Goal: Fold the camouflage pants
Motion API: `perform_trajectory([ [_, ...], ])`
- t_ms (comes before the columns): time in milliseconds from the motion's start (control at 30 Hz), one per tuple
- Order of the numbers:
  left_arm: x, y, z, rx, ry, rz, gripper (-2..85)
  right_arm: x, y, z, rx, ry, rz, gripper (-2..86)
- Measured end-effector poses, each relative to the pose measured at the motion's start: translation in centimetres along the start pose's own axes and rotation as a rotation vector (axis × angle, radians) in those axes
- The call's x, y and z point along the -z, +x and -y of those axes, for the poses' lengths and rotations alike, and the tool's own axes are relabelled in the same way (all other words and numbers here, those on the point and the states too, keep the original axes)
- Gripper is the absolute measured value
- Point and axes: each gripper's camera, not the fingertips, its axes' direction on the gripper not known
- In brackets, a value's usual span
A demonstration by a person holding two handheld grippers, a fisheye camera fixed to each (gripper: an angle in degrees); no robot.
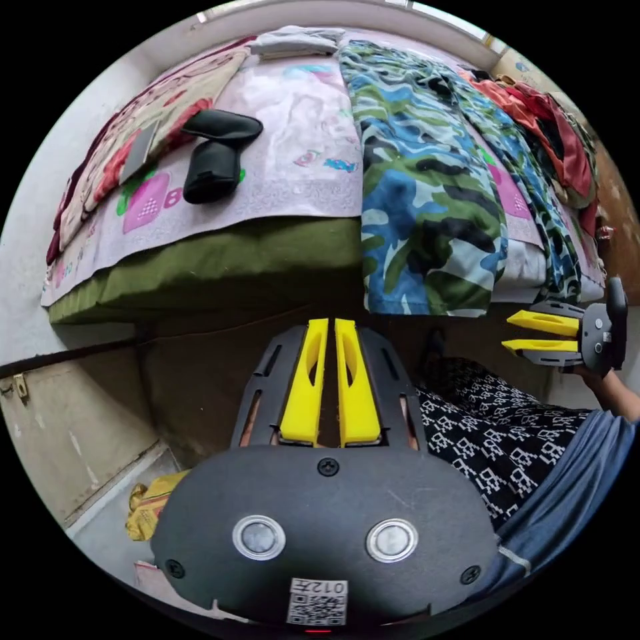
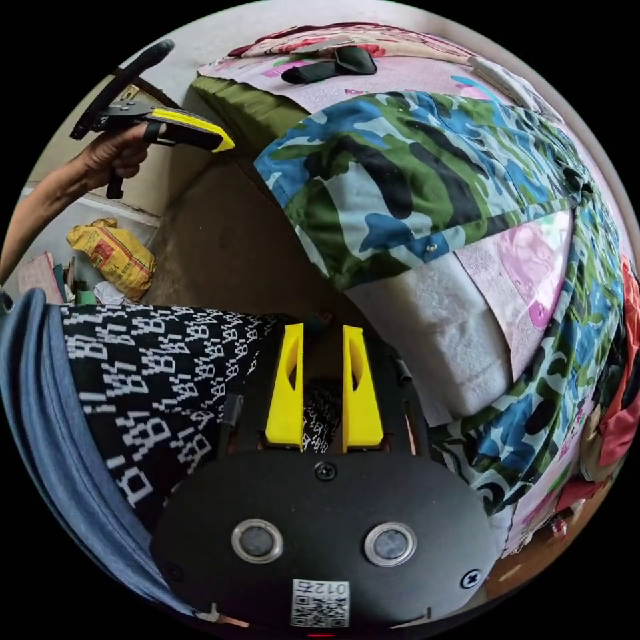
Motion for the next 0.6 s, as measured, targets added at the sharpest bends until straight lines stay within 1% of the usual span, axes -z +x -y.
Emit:
perform_trajectory([
  [67,3.0,1.5,0.2,-0.033,0.148,-0.019,0.0,2.9,3.1,-4.4,-0.147,0.099,-0.079,7.5],
  [100,3.5,2.2,0.6,-0.050,0.185,-0.038,0.0,3.7,4.1,-5.6,-0.194,0.124,-0.110,7.4],
  [167,4.5,6.1,3.1,-0.133,0.264,-0.086,0.0,6.5,9.5,-10.5,-0.401,0.186,-0.203,6.5],
  [200,4.5,7.4,3.9,-0.161,0.273,-0.096,0.0,7.1,11.0,-11.8,-0.454,0.199,-0.217,6.1],
  [267,3.5,13.1,6.6,-0.267,0.279,-0.135,0.1,8.6,17.3,-16.6,-0.608,0.220,-0.208,4.5],
  [300,3.2,14.5,7.1,-0.286,0.287,-0.128,0.1,8.9,18.9,-17.7,-0.642,0.229,-0.204,4.2],
  [367,1.5,19.5,8.9,-0.324,0.282,-0.086,0.2,9.1,24.7,-21.8,-0.735,0.240,-0.161,3.3],
  [433,-0.4,22.3,9.8,-0.325,0.239,-0.042,0.2,8.4,28.3,-24.4,-0.766,0.230,-0.140,3.0],
  [500,-2.4,24.1,10.3,-0.280,0.182,0.021,0.2,7.1,31.2,-26.5,-0.754,0.198,-0.099,2.8],
  [533,-3.6,24.9,10.3,-0.255,0.143,0.042,0.2,6.7,32.3,-27.6,-0.704,0.206,-0.087,2.7],
  [567,-4.0,25.6,9.8,-0.226,0.157,0.057,0.2,6.9,32.5,-28.3,-0.600,0.248,-0.098,2.2],
  [600,-4.2,26.0,9.6,-0.210,0.161,0.068,0.2,7.0,32.6,-28.5,-0.549,0.275,-0.109,2.0],
])
